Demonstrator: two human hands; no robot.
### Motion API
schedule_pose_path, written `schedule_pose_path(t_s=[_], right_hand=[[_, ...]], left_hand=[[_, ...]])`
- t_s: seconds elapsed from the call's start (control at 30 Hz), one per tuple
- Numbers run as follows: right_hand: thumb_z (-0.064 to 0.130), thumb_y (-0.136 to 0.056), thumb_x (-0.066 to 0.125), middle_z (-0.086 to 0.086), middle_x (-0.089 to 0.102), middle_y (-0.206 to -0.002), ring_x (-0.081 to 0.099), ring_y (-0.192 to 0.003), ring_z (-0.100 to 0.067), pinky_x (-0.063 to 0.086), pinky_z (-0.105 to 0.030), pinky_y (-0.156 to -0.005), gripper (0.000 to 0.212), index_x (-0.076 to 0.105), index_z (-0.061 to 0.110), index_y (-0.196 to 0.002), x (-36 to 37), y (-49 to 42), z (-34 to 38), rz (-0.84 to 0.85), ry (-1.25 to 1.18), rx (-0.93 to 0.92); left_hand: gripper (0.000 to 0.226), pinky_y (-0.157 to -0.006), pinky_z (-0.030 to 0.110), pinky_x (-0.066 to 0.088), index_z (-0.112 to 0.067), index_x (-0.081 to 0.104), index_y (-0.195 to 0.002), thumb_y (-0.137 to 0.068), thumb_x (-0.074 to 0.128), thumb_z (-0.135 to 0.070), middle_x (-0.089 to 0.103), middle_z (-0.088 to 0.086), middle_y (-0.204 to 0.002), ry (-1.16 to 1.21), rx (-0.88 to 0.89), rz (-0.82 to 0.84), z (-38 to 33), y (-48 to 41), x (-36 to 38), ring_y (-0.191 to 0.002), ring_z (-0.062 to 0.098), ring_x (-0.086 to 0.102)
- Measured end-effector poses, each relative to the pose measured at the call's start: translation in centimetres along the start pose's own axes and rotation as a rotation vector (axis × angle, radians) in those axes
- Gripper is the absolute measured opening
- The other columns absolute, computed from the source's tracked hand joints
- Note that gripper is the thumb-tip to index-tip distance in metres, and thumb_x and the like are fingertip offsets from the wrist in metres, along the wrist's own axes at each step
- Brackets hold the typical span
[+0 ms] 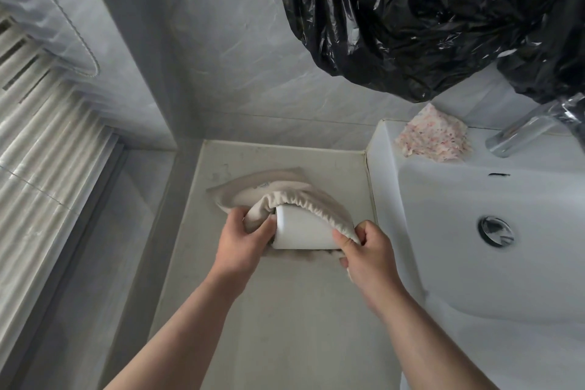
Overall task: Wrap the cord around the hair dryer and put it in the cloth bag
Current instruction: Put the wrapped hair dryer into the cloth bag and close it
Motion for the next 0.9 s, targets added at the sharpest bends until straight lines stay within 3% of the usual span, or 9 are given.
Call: schedule_pose_path(t_s=[0.13,0.27,0.37,0.5,0.63,0.77,0.9], right_hand=[[0.021,-0.087,0.071,-0.005,0.039,-0.068,0.039,-0.060,-0.019,0.047,-0.025,-0.052,0.041,0.035,0.017,-0.069,-0.3,0.1,-0.8,0.005,-0.045,0.085],[0.021,-0.087,0.072,-0.005,0.046,-0.072,0.049,-0.058,-0.015,0.048,-0.034,-0.062,0.034,0.041,0.017,-0.073,-0.5,-0.1,-1.4,-0.039,-0.136,0.159],[0.021,-0.085,0.073,-0.006,0.050,-0.077,0.049,-0.062,-0.018,0.048,-0.032,-0.057,0.028,0.046,0.014,-0.081,-0.5,-0.2,-0.9,0.031,-0.075,0.138],[0.024,-0.076,0.077,0.001,0.050,-0.071,0.049,-0.059,-0.017,0.048,-0.035,-0.058,0.032,0.046,0.016,-0.078,-0.1,0.0,-0.4,0.118,0.100,0.109],[0.016,-0.079,0.077,-0.002,0.046,-0.068,0.045,-0.060,-0.019,0.043,-0.034,-0.057,0.037,0.041,0.017,-0.069,0.3,-0.1,-0.7,0.152,0.056,0.156],[0.016,-0.080,0.075,-0.001,0.050,-0.067,0.053,-0.057,-0.015,0.048,-0.030,-0.055,0.035,0.042,0.018,-0.068,0.3,-0.6,-1.0,0.101,0.040,0.196],[0.007,-0.082,0.070,-0.004,0.050,-0.065,0.052,-0.054,-0.016,0.046,-0.025,-0.048,0.033,0.041,0.016,-0.068,0.6,-0.6,-1.5,0.040,0.004,0.234]], left_hand=[[0.034,-0.060,0.032,0.046,-0.009,0.059,-0.087,-0.082,0.076,-0.037,0.065,0.002,-0.077,-0.262,0.047,-0.038,-0.7,-0.7,0.4,-0.067,0.015,0.057],[0.035,-0.054,0.032,0.040,-0.009,0.054,-0.074,-0.090,0.064,-0.039,0.061,0.002,-0.067,-0.491,0.117,-0.074,-1.5,-1.0,0.7,-0.062,0.021,0.054],[0.034,-0.048,0.029,0.034,-0.011,0.047,-0.064,-0.091,0.055,-0.031,0.058,0.003,-0.062,-0.653,0.194,-0.122,-1.7,-0.8,0.4,-0.059,0.025,0.050],[0.027,-0.047,0.027,0.028,-0.012,0.042,-0.061,-0.084,0.056,-0.012,0.051,0.004,-0.069,-0.682,0.251,-0.188,-1.4,-0.9,0.1,-0.060,0.022,0.044],[0.016,-0.053,0.033,0.026,-0.012,0.039,-0.075,-0.080,0.053,-0.004,0.046,-0.001,-0.072,-0.681,0.271,-0.209,-1.2,-0.8,0.1,-0.063,0.025,0.041],[0.017,-0.054,0.031,0.030,-0.016,0.039,-0.072,-0.080,0.047,-0.002,0.045,-0.003,-0.081,-0.785,0.294,-0.127,-0.2,-0.8,0.4,-0.070,0.030,0.047],[0.017,-0.058,0.034,0.035,-0.007,0.041,-0.071,-0.072,0.039,0.009,0.051,0.002,-0.078,-0.546,0.128,0.039,1.3,-1.8,0.6,-0.075,0.026,0.049]])
Point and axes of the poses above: each hand's wrist, its own y-axis away from the middle knuckle, its own x-axis out of the palm, z = x × y, the point moved 3 cm from there along -y, towards the middle knuckle
